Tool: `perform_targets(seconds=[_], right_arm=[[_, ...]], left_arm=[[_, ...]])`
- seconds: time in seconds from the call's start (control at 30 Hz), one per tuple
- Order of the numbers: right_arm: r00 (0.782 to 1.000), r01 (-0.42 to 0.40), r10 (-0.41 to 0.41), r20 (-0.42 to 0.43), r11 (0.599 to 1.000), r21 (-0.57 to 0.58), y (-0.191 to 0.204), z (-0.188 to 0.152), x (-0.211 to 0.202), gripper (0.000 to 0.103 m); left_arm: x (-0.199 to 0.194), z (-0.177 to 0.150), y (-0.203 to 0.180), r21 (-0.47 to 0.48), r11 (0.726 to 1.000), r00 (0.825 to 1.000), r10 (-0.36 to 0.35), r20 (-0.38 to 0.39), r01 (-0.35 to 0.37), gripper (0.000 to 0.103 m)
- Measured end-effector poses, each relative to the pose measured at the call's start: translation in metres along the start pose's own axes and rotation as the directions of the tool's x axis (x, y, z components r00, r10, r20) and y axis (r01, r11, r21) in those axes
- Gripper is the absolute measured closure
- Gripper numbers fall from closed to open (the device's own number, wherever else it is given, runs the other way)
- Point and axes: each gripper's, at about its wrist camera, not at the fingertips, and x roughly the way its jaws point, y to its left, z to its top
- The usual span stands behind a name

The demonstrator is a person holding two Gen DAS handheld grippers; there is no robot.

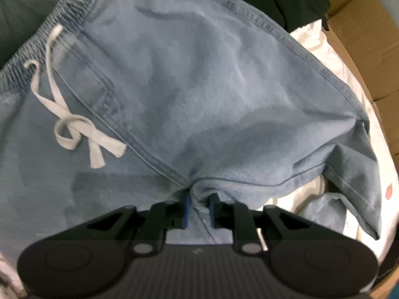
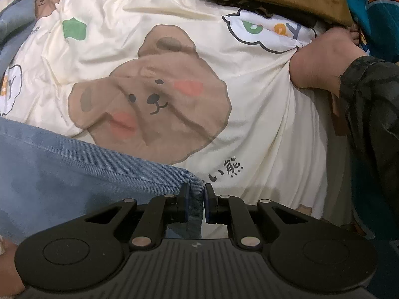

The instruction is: Fold clothes

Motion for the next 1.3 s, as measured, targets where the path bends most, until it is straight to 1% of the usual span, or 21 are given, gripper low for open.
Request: perform_targets(seconds=[0.07, 0.13, 0.17, 0.2, 0.27, 0.37, 0.43, 0.5, 0.6, 0.67, 0.7, 0.73, 0.77, 0.87, 0.97, 1.0, 1.07, 1.13, 1.2, 1.23, 1.3], right_arm=[[1.0, 0.011, -0.011, -0.004, 1.0, 0.016, -0.001, 0.001, 0.007, 0.09], [0.999, 0.036, -0.035, -0.018, 0.998, 0.042, -0.003, 0.004, 0.014, 0.087], [0.998, 0.059, -0.058, -0.021, 0.997, 0.051, -0.004, 0.005, 0.015, 0.085], [0.998, 0.069, -0.068, -0.019, 0.995, 0.067, -0.006, 0.006, 0.015, 0.084], [0.999, 0.046, -0.047, 0.002, 0.995, 0.093, -0.008, 0.007, 0.012, 0.084], [0.999, 0.003, -0.007, 0.041, 0.995, 0.099, -0.004, 0.01, 0.008, 0.084], [0.997, -0.051, 0.045, 0.067, 0.995, 0.09, 0.004, 0.012, 0.006, 0.084], [0.993, -0.097, 0.092, 0.073, 0.993, 0.072, 0.012, 0.013, 0.009, 0.084], [0.991, -0.131, 0.129, 0.041, 0.989, 0.071, 0.025, 0.009, 0.022, 0.084], [0.989, -0.151, 0.15, 0.016, 0.985, 0.087, 0.03, 0.005, 0.033, 0.084], [0.987, -0.159, 0.159, 0.01, 0.982, 0.101, 0.032, 0.004, 0.037, 0.084], [0.987, -0.16, 0.16, 0.007, 0.98, 0.115, 0.033, 0.002, 0.042, 0.084], [0.988, -0.153, 0.153, 0.003, 0.981, 0.123, 0.034, 0.0, 0.047, 0.084], [0.993, -0.114, 0.117, -0.015, 0.982, 0.148, 0.03, -0.004, 0.06, 0.084], [0.996, -0.086, 0.091, -0.021, 0.983, 0.163, 0.026, -0.005, 0.067, 0.084], [0.997, -0.077, 0.081, -0.02, 0.984, 0.163, 0.027, -0.006, 0.068, 0.084], [0.999, -0.041, 0.046, -0.023, 0.987, 0.156, 0.033, -0.006, 0.067, 0.083], [0.999, -0.004, 0.009, -0.037, 0.99, 0.141, 0.042, -0.002, 0.067, 0.082], [0.999, 0.021, -0.015, -0.051, 0.992, 0.123, 0.05, 0.002, 0.066, 0.081], [0.998, 0.029, -0.023, -0.058, 0.993, 0.111, 0.054, 0.004, 0.066, 0.081], [0.997, 0.034, -0.029, -0.065, 0.996, 0.081, 0.058, 0.007, 0.065, 0.08]], left_arm=[[0.003, -0.001, 0.0, 0.003, 1.0, 1.0, -0.022, -0.004, 0.022, 0.081], [0.0, -0.009, -0.003, 0.022, 0.998, 0.998, -0.059, 0.002, 0.059, 0.071], [-0.003, -0.012, -0.004, 0.038, 0.996, 0.997, -0.076, 0.005, 0.076, 0.069], [-0.008, -0.013, -0.002, 0.067, 0.994, 0.996, -0.091, 0.01, 0.09, 0.068], [-0.016, -0.015, 0.001, 0.124, 0.987, 0.994, -0.11, 0.019, 0.107, 0.068], [-0.014, -0.019, 0.003, 0.199, 0.978, 0.997, -0.068, 0.045, 0.058, 0.069], [-0.014, -0.021, 0.004, 0.248, 0.969, 0.997, -0.041, 0.065, 0.024, 0.07], [-0.013, -0.024, 0.006, 0.295, 0.955, 0.996, -0.015, 0.085, -0.011, 0.07], [-0.007, -0.027, 0.006, 0.349, 0.936, 0.994, 0.013, 0.112, -0.051, 0.07], [-0.001, -0.029, 0.001, 0.393, 0.916, 0.989, 0.022, 0.148, -0.079, 0.07], [0.002, -0.029, -0.002, 0.415, 0.906, 0.986, 0.019, 0.163, -0.086, 0.07], [0.008, -0.028, -0.006, 0.435, 0.897, 0.986, 0.008, 0.169, -0.082, 0.072], [0.016, -0.027, -0.009, 0.445, 0.891, 0.986, 0.012, 0.168, -0.087, 0.073], [0.039, -0.023, -0.011, 0.459, 0.881, 0.985, 0.04, 0.166, -0.113, 0.073], [0.041, -0.022, -0.005, 0.45, 0.888, 0.983, 0.017, 0.181, -0.099, 0.073], [0.036, -0.023, -0.001, 0.449, 0.889, 0.983, 0.01, 0.182, -0.092, 0.072], [0.026, -0.025, 0.01, 0.441, 0.894, 0.983, 0.002, 0.185, -0.085, 0.073], [0.008, -0.026, 0.031, 0.399, 0.912, 0.98, 0.019, 0.196, -0.098, 0.075], [-0.016, -0.026, 0.06, 0.346, 0.931, 0.974, 0.034, 0.224, -0.113, 0.075], [-0.028, -0.026, 0.074, 0.322, 0.938, 0.968, 0.046, 0.246, -0.127, 0.075], [-0.056, -0.027, 0.1, 0.277, 0.944, 0.945, 0.087, 0.316, -0.18, 0.075]])
